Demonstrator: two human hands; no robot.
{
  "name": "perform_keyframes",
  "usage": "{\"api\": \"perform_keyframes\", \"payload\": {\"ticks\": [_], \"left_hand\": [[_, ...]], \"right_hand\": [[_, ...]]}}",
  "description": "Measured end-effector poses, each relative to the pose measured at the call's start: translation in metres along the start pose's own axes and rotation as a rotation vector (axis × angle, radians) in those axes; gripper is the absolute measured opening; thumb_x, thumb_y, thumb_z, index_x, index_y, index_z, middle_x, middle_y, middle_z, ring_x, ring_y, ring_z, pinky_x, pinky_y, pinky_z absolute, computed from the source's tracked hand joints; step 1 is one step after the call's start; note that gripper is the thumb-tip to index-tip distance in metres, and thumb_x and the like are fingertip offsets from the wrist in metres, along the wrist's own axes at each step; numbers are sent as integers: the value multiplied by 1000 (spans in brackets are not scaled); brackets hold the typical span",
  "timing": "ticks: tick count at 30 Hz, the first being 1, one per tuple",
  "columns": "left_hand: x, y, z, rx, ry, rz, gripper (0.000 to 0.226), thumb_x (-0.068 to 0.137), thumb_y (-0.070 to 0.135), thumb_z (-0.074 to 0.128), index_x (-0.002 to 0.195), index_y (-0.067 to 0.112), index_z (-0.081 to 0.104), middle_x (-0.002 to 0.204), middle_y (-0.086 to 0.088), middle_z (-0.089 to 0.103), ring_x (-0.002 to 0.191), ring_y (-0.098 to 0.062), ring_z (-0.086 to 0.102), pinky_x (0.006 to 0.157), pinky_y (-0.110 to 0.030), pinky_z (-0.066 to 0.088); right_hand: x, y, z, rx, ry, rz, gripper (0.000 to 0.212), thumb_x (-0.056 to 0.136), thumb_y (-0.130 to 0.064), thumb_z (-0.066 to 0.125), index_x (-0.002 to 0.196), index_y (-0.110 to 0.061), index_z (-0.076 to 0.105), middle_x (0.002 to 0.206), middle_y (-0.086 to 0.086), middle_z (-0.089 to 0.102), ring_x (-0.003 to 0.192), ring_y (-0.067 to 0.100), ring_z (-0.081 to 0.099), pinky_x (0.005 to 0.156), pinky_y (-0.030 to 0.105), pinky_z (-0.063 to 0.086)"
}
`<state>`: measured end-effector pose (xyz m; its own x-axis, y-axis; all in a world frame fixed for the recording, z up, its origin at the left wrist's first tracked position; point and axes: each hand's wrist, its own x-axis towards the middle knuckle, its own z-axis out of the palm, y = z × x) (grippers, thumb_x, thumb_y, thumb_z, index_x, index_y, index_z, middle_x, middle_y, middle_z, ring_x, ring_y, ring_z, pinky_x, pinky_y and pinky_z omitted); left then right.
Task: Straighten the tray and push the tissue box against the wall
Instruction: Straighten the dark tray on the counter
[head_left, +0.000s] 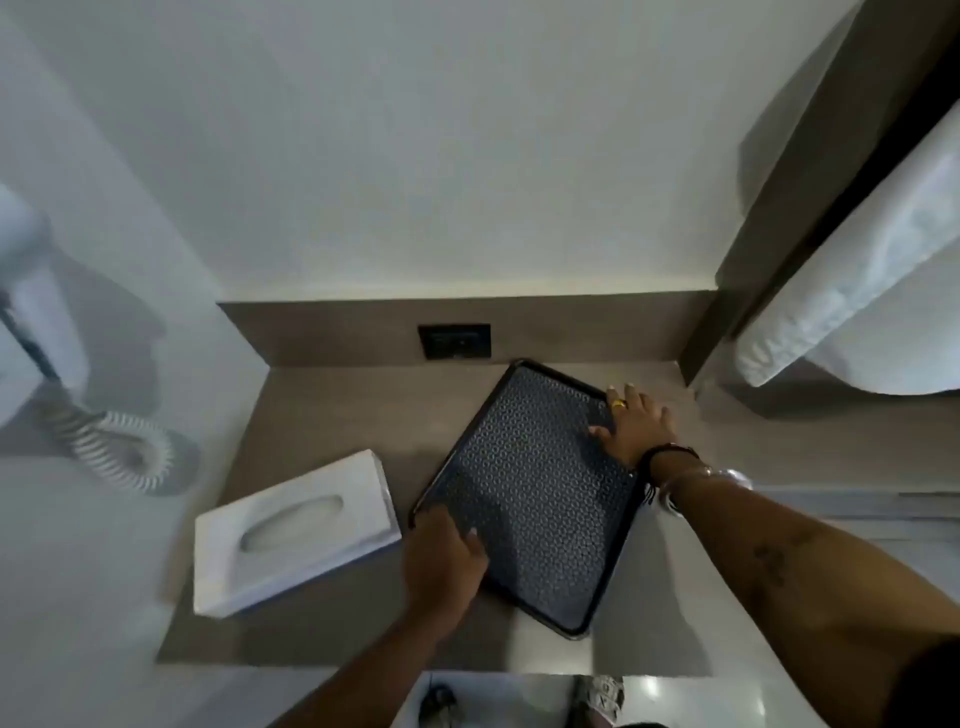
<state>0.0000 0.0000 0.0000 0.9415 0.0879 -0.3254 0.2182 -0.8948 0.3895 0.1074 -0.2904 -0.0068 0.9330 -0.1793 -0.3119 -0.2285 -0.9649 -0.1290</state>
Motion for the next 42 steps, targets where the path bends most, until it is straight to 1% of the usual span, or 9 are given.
{"api": "perform_keyframes", "payload": {"ticks": [4,10,13,17,21,27,33,38,42], "left_hand": [[-2,4,18,-241,-52,-382,61,94,40,58,141,4,44,134,-18,59,120,-37,60,99,-43,51],[4,15,40,-460,-105,-541,40,91,27,54,114,-6,61,108,-25,70,98,-40,67,92,-51,56],[8,19,41,-478,-61,-503,31,95,26,51,105,1,66,103,-20,70,93,-37,67,86,-46,56],[21,16,38,-490,-43,-470,24,96,22,54,73,15,61,76,-5,64,64,-15,57,57,-28,41],[42,13,29,-586,-23,-405,31,93,12,58,62,16,53,63,-2,60,58,-17,57,52,-27,42],[77,5,11,-413,20,-119,47,92,-1,53,52,19,37,54,1,48,50,-12,44,46,-27,32],[96,0,5,-280,-15,39,48,88,-6,49,52,20,32,57,-2,48,51,-14,43,46,-28,27],[98,-1,0,-225,0,91,46,85,-11,51,52,16,34,76,-28,64,70,-40,61,59,-37,40],[95,2,-3,-179,-7,66,26,87,-6,51,64,4,49,91,-34,64,85,-45,63,72,-51,53]], "right_hand": [[29,9,9,-78,-24,-74,69,96,-48,44,152,-16,20,159,11,18,142,34,21,114,52,21],[57,13,18,-83,-64,-104,63,90,-28,51,147,-11,30,141,18,41,125,39,41,102,49,34],[62,21,18,-5,-2,-52,51,86,-17,53,136,-11,46,128,21,49,116,40,46,93,45,42],[58,42,15,133,56,45,32,84,-14,58,115,-5,63,115,21,57,109,40,51,87,43,48],[27,61,20,421,151,266,25,85,-10,56,105,-6,71,110,21,65,98,39,61,83,36,48],[-43,67,41,758,191,539,24,82,-6,58,100,-7,73,107,19,71,92,34,65,83,29,44],[-87,54,56,790,191,637,26,86,-11,60,109,-8,72,114,18,69,101,37,64,87,34,49],[-100,44,61,823,221,654,24,89,-7,61,110,-4,71,117,18,69,105,37,62,89,31,46],[-106,39,63,827,231,641,26,91,-8,60,115,-5,69,121,18,66,108,35,60,90,28,42]]}}
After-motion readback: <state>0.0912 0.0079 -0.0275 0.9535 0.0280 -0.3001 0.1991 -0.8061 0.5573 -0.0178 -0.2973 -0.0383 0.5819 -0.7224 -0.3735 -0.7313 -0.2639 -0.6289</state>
